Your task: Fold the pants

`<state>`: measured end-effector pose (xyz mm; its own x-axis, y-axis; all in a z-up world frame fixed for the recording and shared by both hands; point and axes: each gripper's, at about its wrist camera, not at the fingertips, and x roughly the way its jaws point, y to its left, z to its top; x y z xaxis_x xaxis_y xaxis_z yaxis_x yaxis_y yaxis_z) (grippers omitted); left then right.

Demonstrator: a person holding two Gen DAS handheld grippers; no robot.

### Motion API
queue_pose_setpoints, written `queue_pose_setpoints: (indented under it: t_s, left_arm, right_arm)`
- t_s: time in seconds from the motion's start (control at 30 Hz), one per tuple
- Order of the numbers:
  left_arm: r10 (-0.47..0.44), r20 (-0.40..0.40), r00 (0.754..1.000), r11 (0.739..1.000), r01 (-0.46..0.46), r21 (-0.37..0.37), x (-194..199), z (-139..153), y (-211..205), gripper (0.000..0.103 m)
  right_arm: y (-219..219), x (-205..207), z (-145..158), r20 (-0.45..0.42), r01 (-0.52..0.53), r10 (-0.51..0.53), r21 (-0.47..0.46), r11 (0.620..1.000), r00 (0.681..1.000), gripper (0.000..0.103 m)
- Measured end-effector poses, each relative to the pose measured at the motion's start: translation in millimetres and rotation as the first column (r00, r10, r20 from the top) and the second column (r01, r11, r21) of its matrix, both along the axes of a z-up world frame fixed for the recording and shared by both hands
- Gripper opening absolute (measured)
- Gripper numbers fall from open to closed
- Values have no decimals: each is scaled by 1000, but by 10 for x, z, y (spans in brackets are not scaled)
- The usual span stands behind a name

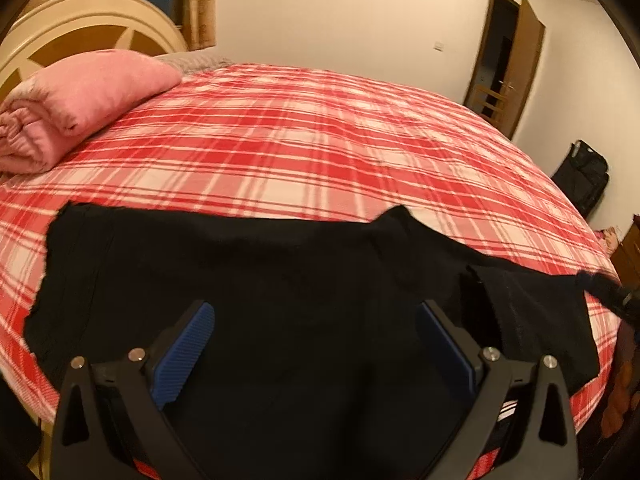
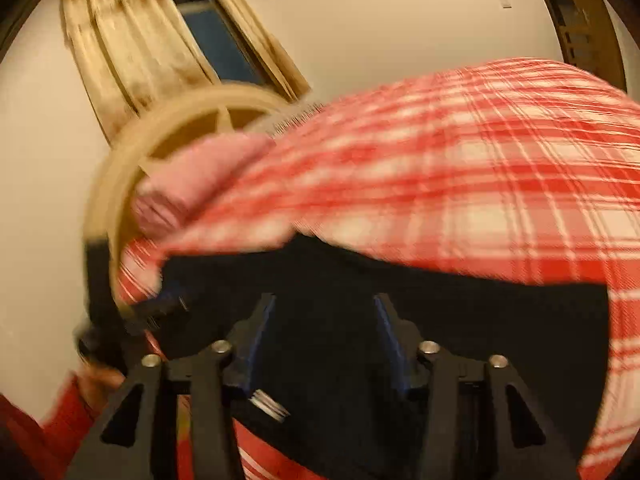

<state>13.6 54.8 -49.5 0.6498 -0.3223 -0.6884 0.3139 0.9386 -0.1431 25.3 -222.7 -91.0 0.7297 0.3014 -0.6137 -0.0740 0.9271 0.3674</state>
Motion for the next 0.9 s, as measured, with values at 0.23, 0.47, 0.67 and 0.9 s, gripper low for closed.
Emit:
queue_pose_setpoints:
  t_s: [0.23,0.47,0.67,0.9]
  left_arm:
    - [-74,11,997,997,74,12,-7,61,-374,103]
    - [-175,43,984,984,173,36,-76,164,-794,103]
    - [-266,29,963,964,265,33,-212,86,-1172,103]
    - [-245,-49,968,965,249,83,-273,-204,-1374,103]
  right_arm:
    - [385,-145,-595,-121,-118,115,-13,993,986,48]
    - [288,-329,-329,-34,-171,170,-9,985,985,49]
    - [-644,-527,127,62,234,-227,-178,956,972,47]
    - [-1093,-150,-283,-27,302,-319,-250,920,947,35]
